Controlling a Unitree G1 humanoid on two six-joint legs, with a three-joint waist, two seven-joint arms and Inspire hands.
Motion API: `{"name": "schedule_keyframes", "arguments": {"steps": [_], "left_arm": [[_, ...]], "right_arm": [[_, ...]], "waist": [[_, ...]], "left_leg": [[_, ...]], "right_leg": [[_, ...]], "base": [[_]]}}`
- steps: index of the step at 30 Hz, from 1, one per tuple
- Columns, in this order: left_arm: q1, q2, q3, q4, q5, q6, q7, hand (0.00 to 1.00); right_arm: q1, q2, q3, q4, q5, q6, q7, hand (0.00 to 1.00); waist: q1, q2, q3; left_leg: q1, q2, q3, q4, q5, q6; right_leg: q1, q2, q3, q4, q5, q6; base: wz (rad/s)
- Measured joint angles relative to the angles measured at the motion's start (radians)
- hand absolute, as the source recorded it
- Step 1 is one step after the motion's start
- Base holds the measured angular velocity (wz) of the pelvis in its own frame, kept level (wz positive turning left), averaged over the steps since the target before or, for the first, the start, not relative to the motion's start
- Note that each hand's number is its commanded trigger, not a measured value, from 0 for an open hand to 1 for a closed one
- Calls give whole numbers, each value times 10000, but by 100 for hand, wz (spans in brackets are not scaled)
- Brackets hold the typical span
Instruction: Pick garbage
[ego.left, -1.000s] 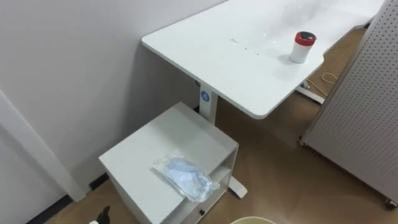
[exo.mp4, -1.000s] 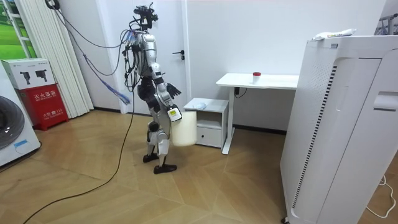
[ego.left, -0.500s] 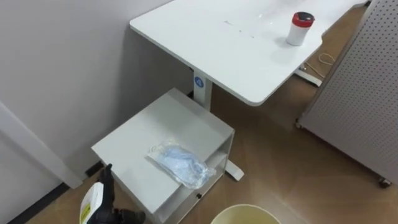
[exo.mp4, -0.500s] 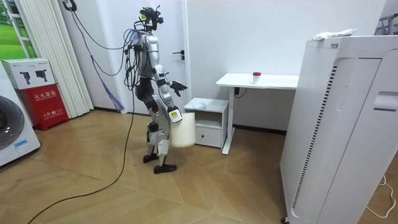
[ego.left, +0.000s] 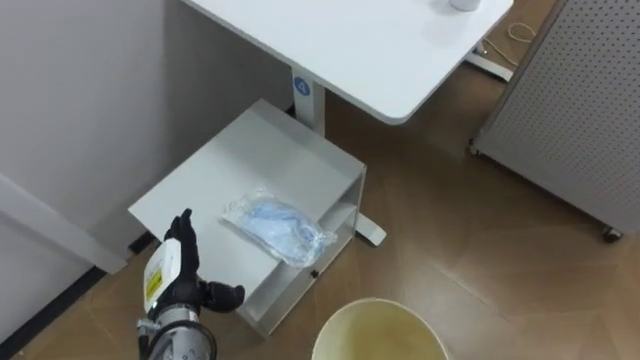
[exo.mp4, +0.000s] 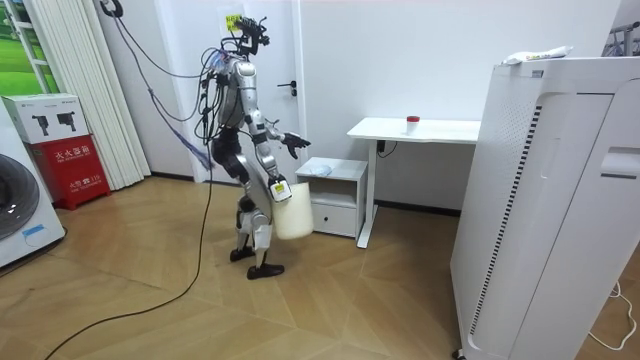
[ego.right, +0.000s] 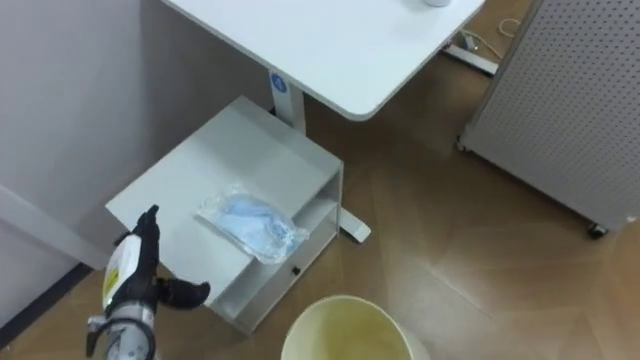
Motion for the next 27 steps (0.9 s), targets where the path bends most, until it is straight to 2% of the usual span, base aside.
{"name": "schedule_keyframes", "arguments": {"steps": [6,11,19,23,27], "left_arm": [[-348,-51,-83,13,24,-7,465,0],[-1036,-55,-264,175,230,-54,1225,0],[-1267,-117,-889,173,492,-54,1701,0],[-1384,-20,-1046,189,1113,-54,1896,0],[-1538,-46,-1099,354,1693,-56,1894,0]], "right_arm": [[-406,132,483,-60,407,-10,-161,100],[-870,219,612,-65,565,4,-270,100],[-876,238,1069,-120,1224,-3,24,100],[-872,229,1144,-393,1494,-132,154,100],[-868,277,1256,-443,1694,-262,142,100]], "waist": [[12,45,43],[-44,160,195],[-223,179,202],[-438,207,226],[-519,206,238]], "left_leg": [[-941,247,63,841,-185,-76],[-1606,276,123,1372,-233,-67],[-2305,362,136,1875,-306,-125],[-2875,402,110,2336,-410,-166],[-2975,493,135,2681,-568,-204]], "right_leg": [[-826,64,-29,489,29,-197],[-1508,10,-27,1018,5,-265],[-2199,25,-7,1469,-72,-415],[-2757,-10,-61,1930,-216,-521],[-2875,16,-20,2256,-382,-587]], "base": [[-7],[-1],[-1],[1],[-3]]}}
